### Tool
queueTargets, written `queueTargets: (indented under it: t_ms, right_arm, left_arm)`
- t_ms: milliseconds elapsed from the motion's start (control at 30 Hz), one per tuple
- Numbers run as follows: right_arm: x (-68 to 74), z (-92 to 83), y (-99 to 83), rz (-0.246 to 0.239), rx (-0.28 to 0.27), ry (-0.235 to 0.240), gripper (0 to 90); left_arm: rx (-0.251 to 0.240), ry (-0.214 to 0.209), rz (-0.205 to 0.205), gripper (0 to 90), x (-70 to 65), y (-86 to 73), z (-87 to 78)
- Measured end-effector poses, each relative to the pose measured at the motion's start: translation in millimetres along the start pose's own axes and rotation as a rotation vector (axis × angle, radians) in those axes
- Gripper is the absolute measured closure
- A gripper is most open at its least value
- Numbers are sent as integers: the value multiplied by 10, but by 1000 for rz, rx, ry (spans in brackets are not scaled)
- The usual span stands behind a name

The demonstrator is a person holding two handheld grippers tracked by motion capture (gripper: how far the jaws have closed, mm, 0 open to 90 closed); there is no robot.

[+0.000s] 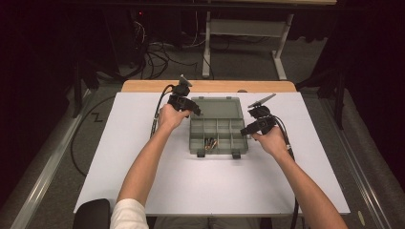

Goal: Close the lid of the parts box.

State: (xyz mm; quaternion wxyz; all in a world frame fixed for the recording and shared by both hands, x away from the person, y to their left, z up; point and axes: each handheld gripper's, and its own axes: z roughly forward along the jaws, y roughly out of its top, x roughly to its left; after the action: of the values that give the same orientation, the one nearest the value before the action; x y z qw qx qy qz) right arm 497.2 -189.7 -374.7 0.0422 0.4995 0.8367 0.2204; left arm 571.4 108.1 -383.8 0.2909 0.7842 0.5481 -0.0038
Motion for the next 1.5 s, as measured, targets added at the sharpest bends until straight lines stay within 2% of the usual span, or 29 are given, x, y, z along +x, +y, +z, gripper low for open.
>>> queueTargets:
  t_ms: [400,500,733,1033,1500]
  right_arm:
    - [1,0,-2,-2,-2,1,691]
    - [-2,0,-2,-5,-1,1,691]
    - [4,1,2,-4,0,-2,691]
    - [12,-1,10,2,10,-7,689]
    - [17,-1,16,11,14,-10,692]
  left_arm:
    - [20,-16,-31,400,37,10,151]
    - [23,-36,-51,397,74,8,174]
    - [26,-37,-58,392,91,10,215]
    - [28,-57,-75,403,113,10,283]
    - [7,-36,-28,427,61,10,183]
